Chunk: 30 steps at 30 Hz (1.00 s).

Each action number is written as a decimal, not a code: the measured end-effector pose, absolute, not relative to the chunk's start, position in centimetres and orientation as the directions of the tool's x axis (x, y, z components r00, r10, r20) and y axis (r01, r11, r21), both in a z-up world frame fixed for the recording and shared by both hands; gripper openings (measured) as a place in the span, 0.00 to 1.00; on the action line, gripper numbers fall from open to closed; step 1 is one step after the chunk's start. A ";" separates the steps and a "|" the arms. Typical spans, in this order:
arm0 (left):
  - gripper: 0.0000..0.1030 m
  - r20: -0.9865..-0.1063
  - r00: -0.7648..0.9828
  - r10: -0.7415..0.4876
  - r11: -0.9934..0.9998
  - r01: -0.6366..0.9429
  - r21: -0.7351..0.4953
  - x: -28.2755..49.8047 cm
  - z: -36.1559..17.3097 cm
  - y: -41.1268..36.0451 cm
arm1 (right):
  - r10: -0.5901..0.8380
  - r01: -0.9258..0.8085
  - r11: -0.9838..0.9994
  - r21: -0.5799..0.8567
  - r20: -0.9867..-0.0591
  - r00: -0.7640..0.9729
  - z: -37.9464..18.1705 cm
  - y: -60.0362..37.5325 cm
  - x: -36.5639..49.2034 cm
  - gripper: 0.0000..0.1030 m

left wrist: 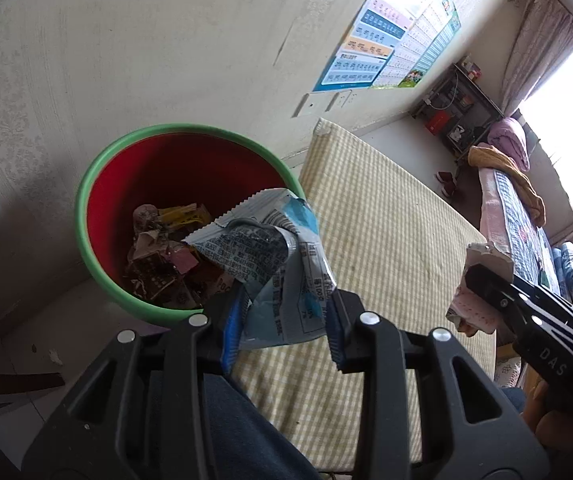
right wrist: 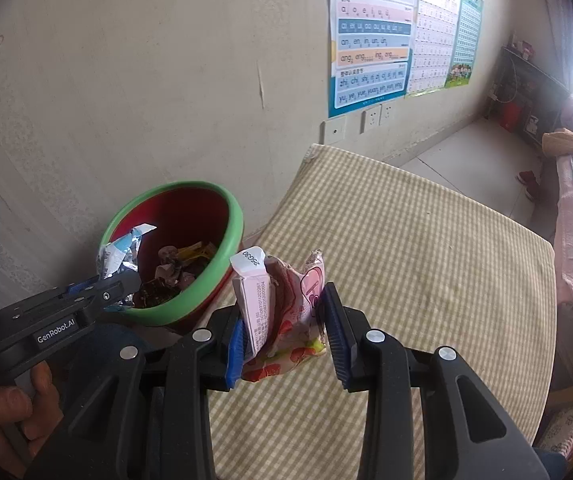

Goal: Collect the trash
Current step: 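Carry the pink and blue-white wrappers over the red bin, then open both grippers to drop the wrappers into the bin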

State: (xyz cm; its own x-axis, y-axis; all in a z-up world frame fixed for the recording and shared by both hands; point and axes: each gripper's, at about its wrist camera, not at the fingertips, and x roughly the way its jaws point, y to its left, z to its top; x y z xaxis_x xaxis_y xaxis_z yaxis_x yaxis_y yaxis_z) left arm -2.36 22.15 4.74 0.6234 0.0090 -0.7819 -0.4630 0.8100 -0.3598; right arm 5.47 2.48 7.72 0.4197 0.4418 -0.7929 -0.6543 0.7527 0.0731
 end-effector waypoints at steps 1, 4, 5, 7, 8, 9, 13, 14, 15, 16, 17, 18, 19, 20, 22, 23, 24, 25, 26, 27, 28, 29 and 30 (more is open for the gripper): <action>0.33 -0.782 0.623 0.016 0.804 -0.473 -0.360 -2.6 4.8 22.8 | 0.445 -0.661 0.746 0.073 -0.794 0.414 7.7 3.2 5.4 0.33; 0.33 -0.782 0.623 0.038 0.788 -0.500 -0.360 -3.4 4.8 24.8 | 0.457 -0.684 0.726 0.076 -0.796 0.397 7.4 5.2 5.5 0.33; 0.33 -0.782 0.622 0.044 0.782 -0.508 -0.360 -3.6 4.8 25.3 | 0.461 -0.691 0.719 0.076 -0.796 0.392 7.3 5.7 5.4 0.33; 0.33 -0.782 0.621 0.055 0.770 -0.525 -0.363 -3.9 4.8 26.4 | 0.468 -0.703 0.707 0.077 -0.797 0.383 7.1 6.9 5.4 0.33; 0.33 -0.781 0.621 0.060 0.766 -0.531 -0.363 -4.0 4.8 27.0 | 0.471 -0.709 0.701 0.079 -0.798 0.376 7.0 7.5 5.5 0.33; 0.33 -0.781 0.621 0.065 0.761 -0.537 -0.364 -4.1 4.7 27.4 | 0.475 -0.714 0.695 0.084 -0.799 0.368 6.9 8.0 5.6 0.33; 0.33 -0.779 0.622 0.073 0.745 -0.553 -0.372 -4.3 4.5 28.9 | 0.488 -0.733 0.674 0.088 -0.799 0.353 6.7 10.2 5.8 0.33; 0.33 -0.780 0.622 0.074 0.743 -0.556 -0.373 -4.2 4.4 29.2 | 0.492 -0.738 0.669 0.089 -0.798 0.349 6.7 10.8 6.0 0.33; 0.33 -0.780 0.621 0.074 0.740 -0.559 -0.375 -4.1 4.3 29.5 | 0.495 -0.743 0.664 0.088 -0.797 0.347 6.7 11.3 6.2 0.33; 0.33 -0.780 0.621 0.075 0.738 -0.561 -0.376 -4.0 4.2 29.8 | 0.497 -0.747 0.659 0.088 -0.796 0.345 6.6 11.9 6.4 0.33; 0.33 -0.780 0.621 0.076 0.736 -0.563 -0.376 -4.0 4.2 29.9 | 0.500 -0.751 0.655 0.088 -0.795 0.342 6.6 12.3 6.4 0.33; 0.33 -0.781 0.620 0.077 0.734 -0.565 -0.376 -3.9 4.1 30.1 | 0.503 -0.755 0.650 0.088 -0.795 0.340 6.6 12.8 6.6 0.33; 0.33 -0.780 0.621 0.078 0.733 -0.566 -0.378 -3.8 4.1 30.4 | 0.505 -0.758 0.646 0.088 -0.794 0.338 6.6 13.2 6.8 0.33; 0.33 -0.778 0.623 0.080 0.731 -0.567 -0.379 -3.7 4.1 30.6 | 0.508 -0.761 0.643 0.088 -0.793 0.337 6.5 13.6 7.0 0.33; 0.33 -0.777 0.624 0.080 0.730 -0.567 -0.381 -3.3 4.1 31.1 | 0.511 -0.764 0.639 0.091 -0.792 0.333 6.3 14.2 7.4 0.33; 0.33 -0.777 0.624 0.079 0.729 -0.568 -0.382 -3.1 4.0 31.2 | 0.512 -0.765 0.638 0.094 -0.794 0.329 6.2 14.5 7.7 0.33; 0.33 -0.777 0.624 0.077 0.729 -0.567 -0.383 -3.0 3.9 31.5 | 0.512 -0.766 0.636 0.096 -0.795 0.325 6.0 14.9 7.8 0.33; 0.33 -0.777 0.624 0.075 0.729 -0.566 -0.384 -2.8 3.8 31.7 | 0.511 -0.767 0.634 0.096 -0.797 0.322 5.8 15.2 8.1 0.33; 0.33 -0.777 0.625 0.074 0.729 -0.566 -0.385 -2.6 3.7 31.8 | 0.511 -0.768 0.633 0.098 -0.798 0.319 5.6 15.6 8.2 0.33; 0.33 -0.778 0.625 0.073 0.729 -0.566 -0.386 -2.5 3.5 32.0 | 0.511 -0.770 0.631 0.100 -0.800 0.315 5.3 15.9 8.3 0.33; 0.33 -0.778 0.624 0.071 0.729 -0.565 -0.387 -2.3 3.3 32.3 | 0.511 -0.772 0.628 0.102 -0.802 0.309 5.1 16.3 8.5 0.33; 0.33 -0.779 0.623 0.067 0.728 -0.564 -0.389 -2.1 3.1 32.5 | 0.510 -0.773 0.626 0.103 -0.804 0.306 4.8 16.7 8.6 0.33; 0.33 -0.780 0.623 0.063 0.727 -0.564 -0.392 -1.9 2.9 32.8 | 0.509 -0.775 0.623 0.105 -0.806 0.301 4.5 17.1 8.7 0.33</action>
State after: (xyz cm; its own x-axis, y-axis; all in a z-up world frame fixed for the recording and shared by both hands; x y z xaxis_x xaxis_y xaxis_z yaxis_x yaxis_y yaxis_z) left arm -1.92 32.76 2.95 0.6232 0.0633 -0.7795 -0.5638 0.7272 -0.3916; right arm 8.75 17.07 4.54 0.3009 0.5095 -0.8062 -0.7748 0.6235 0.1048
